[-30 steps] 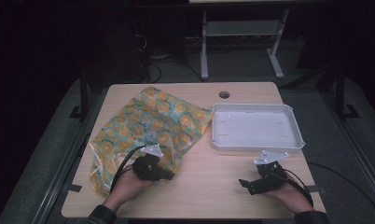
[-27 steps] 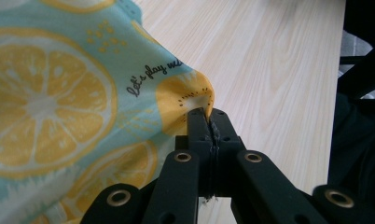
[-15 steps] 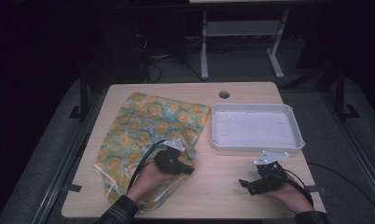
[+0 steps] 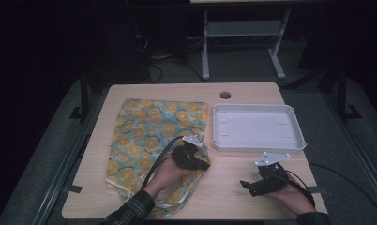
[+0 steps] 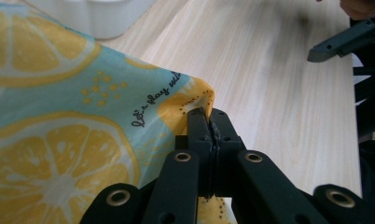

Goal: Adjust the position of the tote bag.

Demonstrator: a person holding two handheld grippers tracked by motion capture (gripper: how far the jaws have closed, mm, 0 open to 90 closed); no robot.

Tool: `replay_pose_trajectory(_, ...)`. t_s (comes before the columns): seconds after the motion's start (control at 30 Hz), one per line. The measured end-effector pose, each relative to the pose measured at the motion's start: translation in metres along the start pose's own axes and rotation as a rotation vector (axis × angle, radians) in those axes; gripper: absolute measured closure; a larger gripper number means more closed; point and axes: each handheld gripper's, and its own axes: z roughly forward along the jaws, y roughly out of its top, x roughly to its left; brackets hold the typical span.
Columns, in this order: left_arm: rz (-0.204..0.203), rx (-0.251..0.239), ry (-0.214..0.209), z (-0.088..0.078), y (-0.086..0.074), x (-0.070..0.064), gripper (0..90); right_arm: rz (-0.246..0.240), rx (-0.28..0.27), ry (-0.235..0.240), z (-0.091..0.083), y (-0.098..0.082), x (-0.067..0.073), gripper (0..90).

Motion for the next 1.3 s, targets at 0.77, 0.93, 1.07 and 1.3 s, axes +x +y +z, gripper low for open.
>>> replay_pose_trajectory(0.77,-0.027,-0.03,0.264,-0.128,-0.071,-0.014,51.1,0.033,0.025,0.03,-0.001,0.005,0.003,10.7)
replay_pose_trajectory(0.93,-0.099,-0.065,0.369,-0.168,-0.106,-0.006,50.9,0.036,0.011,0.057,0.002,0.014,0.006,17.1)
replay_pose_trajectory(1.07,-0.165,-0.079,0.444,-0.192,-0.135,0.002,50.0,0.023,0.008,0.075,0.01,0.025,0.01,21.5)
replay_pose_trajectory(1.3,-0.279,-0.06,0.553,-0.215,-0.175,0.011,43.7,-0.022,-0.014,0.123,0.029,0.048,0.026,24.3)
